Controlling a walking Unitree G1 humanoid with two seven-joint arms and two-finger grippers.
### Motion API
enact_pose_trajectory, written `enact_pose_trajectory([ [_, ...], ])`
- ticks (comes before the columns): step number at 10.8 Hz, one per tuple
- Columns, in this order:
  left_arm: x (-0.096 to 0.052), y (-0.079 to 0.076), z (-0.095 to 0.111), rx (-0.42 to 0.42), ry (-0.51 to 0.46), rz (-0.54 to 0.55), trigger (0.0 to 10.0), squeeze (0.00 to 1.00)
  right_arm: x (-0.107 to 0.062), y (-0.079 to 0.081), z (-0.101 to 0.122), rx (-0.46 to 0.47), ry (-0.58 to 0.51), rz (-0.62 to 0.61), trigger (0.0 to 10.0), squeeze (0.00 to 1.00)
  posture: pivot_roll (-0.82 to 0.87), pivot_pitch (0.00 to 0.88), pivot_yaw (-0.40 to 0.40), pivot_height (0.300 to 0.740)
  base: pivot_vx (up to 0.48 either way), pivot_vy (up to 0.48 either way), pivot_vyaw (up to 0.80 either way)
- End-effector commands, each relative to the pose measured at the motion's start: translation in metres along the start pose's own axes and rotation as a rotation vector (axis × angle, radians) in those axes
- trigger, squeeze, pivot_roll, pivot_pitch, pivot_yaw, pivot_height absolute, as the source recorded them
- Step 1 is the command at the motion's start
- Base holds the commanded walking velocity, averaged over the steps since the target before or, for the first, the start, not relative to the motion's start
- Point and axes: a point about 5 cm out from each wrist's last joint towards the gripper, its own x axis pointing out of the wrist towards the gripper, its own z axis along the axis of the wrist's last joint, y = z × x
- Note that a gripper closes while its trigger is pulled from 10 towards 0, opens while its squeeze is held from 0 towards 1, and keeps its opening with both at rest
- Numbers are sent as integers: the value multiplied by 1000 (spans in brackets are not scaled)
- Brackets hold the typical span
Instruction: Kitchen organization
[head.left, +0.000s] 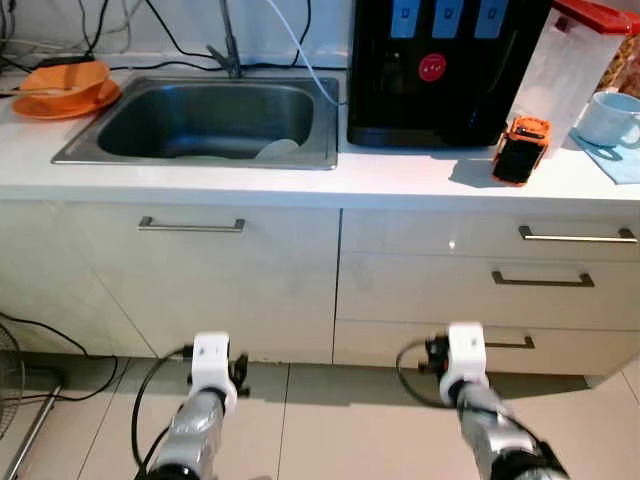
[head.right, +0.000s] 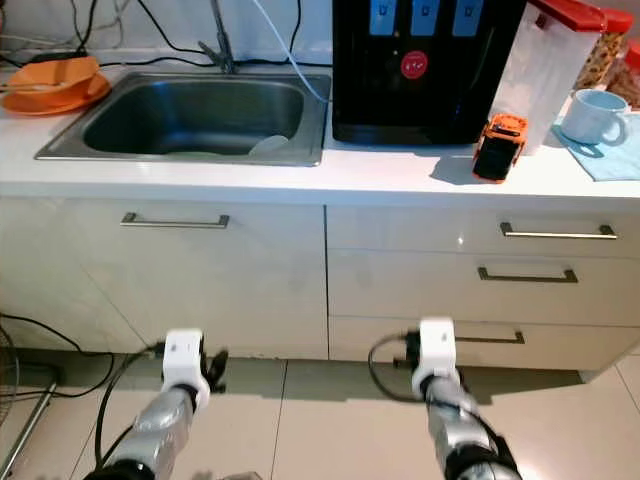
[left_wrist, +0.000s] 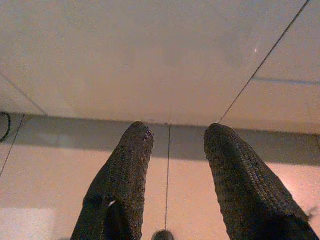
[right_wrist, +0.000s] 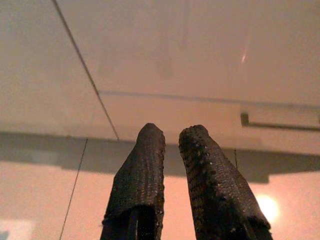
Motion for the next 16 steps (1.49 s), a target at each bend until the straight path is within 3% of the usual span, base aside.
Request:
enact_pose_trajectory([
  [1, -3, 5, -8, -3, 23, 10, 10000, 0, -1, 2, -5, -8, 20, 10, 10000, 0, 77, 0, 35, 740, 0, 0, 0],
  [2, -6, 8, -20, -42, 66, 11, 10000, 0, -3, 1, -11, 3, 39, 2, 10000, 0, 77, 0, 37, 740, 0, 0, 0],
  [7, -16, 17, -46, -45, 160, 48, 10000, 0, -16, 1, -43, -7, 165, 8, 10000, 0, 71, 0, 40, 740, 0, 0, 0],
  [9, -17, 15, -49, -82, 166, 54, 10000, 0, -22, -2, -54, 25, 191, -1, 10000, 0, 72, 0, 41, 740, 0, 0, 0],
  [16, -21, 15, -57, -50, 201, 57, 10000, 0, -27, -3, -65, 47, 231, -23, 10000, 0, 72, 0, 48, 740, 0, 0, 0],
])
